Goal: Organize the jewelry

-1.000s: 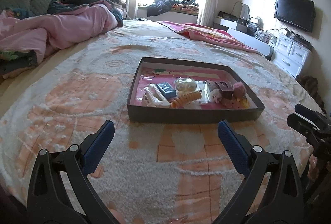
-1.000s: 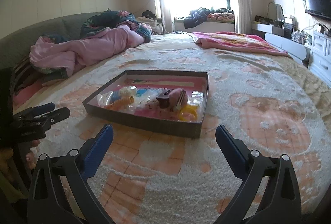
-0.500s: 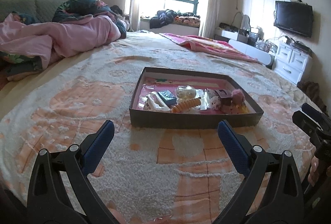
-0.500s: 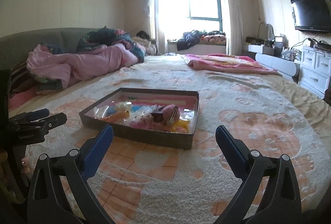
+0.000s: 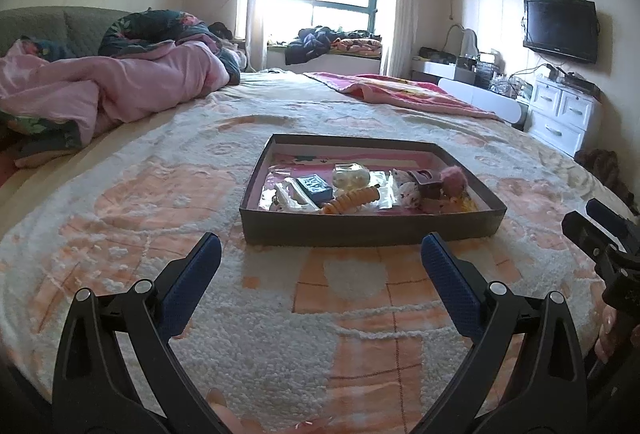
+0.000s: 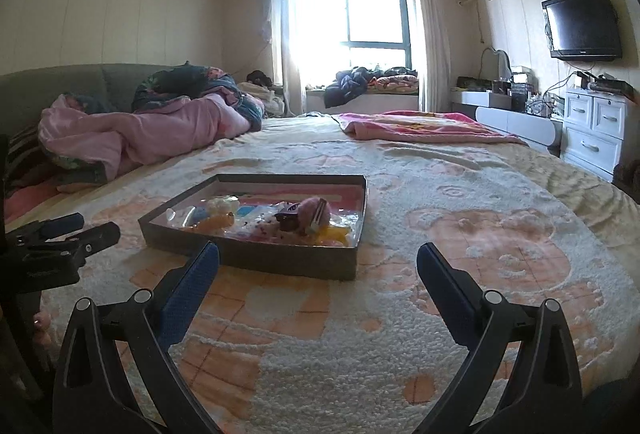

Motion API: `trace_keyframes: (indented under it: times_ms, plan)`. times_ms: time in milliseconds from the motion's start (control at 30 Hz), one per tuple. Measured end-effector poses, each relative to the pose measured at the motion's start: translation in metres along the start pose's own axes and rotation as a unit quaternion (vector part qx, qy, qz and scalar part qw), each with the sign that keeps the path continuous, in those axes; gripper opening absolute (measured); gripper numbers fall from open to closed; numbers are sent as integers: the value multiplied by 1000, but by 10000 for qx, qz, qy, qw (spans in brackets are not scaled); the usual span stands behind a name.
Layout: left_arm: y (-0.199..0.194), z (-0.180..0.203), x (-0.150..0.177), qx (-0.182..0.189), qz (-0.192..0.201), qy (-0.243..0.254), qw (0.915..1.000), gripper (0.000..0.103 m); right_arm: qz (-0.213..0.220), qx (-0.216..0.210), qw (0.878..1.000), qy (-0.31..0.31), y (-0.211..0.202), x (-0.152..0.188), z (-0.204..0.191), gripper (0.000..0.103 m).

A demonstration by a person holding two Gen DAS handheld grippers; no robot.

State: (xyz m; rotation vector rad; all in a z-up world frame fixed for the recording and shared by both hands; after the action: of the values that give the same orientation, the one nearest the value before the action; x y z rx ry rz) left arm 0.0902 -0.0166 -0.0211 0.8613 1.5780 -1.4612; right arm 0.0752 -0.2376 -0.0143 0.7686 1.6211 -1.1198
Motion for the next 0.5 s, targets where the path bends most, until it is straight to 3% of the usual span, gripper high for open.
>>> trace_keyframes:
  times_ms: [500]
  plan:
    - [-1,3,1,46,68,0,10000,92,-15,-55,10000,-35,1,1,-4,96]
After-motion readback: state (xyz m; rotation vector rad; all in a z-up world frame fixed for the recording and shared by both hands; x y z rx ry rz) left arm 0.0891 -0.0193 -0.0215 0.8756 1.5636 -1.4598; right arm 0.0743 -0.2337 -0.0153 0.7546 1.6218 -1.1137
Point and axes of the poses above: each gripper's, at about its wrist camera, not at the fingertips, and y roughly the way its jaws point, z to its right, x to its underside, the point moved 2 cm from there along y, roughly the way its jaws point, and after that the axes turned 11 degrees about -x, right-handed, at the moved point
